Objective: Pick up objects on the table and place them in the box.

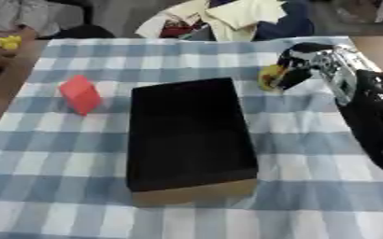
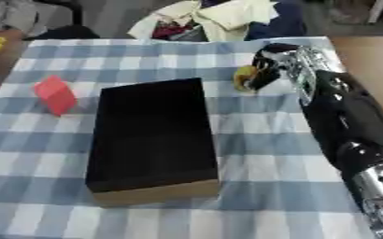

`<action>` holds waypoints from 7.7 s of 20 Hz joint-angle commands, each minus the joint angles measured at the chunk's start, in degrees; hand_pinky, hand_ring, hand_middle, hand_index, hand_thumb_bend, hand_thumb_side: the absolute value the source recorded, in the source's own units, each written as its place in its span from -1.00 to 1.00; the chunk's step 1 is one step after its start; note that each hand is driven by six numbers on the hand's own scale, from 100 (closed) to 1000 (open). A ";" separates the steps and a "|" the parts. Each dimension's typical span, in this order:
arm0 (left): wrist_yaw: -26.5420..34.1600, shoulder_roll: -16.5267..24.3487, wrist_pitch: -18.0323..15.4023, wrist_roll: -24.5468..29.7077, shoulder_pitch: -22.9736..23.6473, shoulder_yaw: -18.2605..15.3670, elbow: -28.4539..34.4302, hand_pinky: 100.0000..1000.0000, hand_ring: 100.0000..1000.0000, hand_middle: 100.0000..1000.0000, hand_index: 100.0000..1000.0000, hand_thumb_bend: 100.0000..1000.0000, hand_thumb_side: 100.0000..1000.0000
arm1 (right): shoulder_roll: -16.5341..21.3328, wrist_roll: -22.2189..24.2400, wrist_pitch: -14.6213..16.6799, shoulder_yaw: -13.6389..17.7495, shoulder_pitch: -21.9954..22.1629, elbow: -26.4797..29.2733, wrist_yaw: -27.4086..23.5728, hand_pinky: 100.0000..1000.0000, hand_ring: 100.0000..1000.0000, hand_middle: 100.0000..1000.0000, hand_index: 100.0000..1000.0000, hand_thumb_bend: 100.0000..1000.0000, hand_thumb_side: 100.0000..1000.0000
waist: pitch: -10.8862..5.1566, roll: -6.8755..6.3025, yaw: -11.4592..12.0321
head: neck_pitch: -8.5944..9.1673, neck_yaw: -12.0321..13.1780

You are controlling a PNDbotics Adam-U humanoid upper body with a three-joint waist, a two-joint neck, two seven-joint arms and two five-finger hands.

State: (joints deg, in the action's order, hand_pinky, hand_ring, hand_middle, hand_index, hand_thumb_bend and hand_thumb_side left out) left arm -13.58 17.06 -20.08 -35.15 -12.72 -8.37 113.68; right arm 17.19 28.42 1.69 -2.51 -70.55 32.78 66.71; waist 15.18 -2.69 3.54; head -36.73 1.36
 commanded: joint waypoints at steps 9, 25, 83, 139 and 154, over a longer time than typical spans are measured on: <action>0.08 0.56 0.02 0.30 -0.72 -0.30 0.91 0.01 0.23 0.33 0.56 -0.77 0.68 | 1.45 1.14 -0.17 -0.72 -0.86 5.57 -5.61 0.61 0.63 0.34 0.51 -1.00 -0.38 | -1.07 0.10 -0.02 | 0.44 0.50; 0.22 1.74 -0.20 0.44 -1.35 -0.22 0.91 0.02 0.24 0.33 0.56 -0.77 0.67 | 5.44 2.49 -2.22 -4.83 0.44 30.10 -22.73 0.61 0.56 0.18 0.44 -1.00 -0.31 | -0.79 0.73 -0.47 | 0.27 -0.53; 0.60 5.65 -0.89 1.14 -3.98 0.71 0.91 0.02 0.24 0.33 0.56 -0.78 0.66 | 5.66 17.22 -1.81 -23.56 12.51 61.71 -47.38 0.54 0.52 0.21 0.45 -1.00 -0.04 | 0.28 2.85 -1.14 | 2.06 -0.31; -20.76 23.39 18.15 6.33 -2.46 0.23 0.91 0.09 0.37 0.38 0.65 -1.00 0.58 | 9.21 -10.73 -0.29 -10.15 15.43 69.42 -43.80 0.65 0.59 0.42 0.57 -1.00 0.46 | 0.48 1.38 -2.26 | 1.63 0.17; -26.22 35.44 26.27 45.24 -6.36 2.73 -0.40 0.29 0.54 0.52 0.80 -0.96 0.80 | 10.39 -19.31 -2.06 -8.23 16.33 71.60 -49.47 0.65 0.59 0.42 0.57 -1.00 0.48 | 0.77 1.45 -2.55 | 1.63 0.56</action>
State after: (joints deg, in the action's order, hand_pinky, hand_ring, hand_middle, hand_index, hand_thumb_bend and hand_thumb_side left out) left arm -39.77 49.57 5.99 7.45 -18.38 -5.49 113.17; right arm 26.15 9.57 -0.34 -11.51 -53.42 103.16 17.56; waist 16.89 -1.21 1.01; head -35.22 1.71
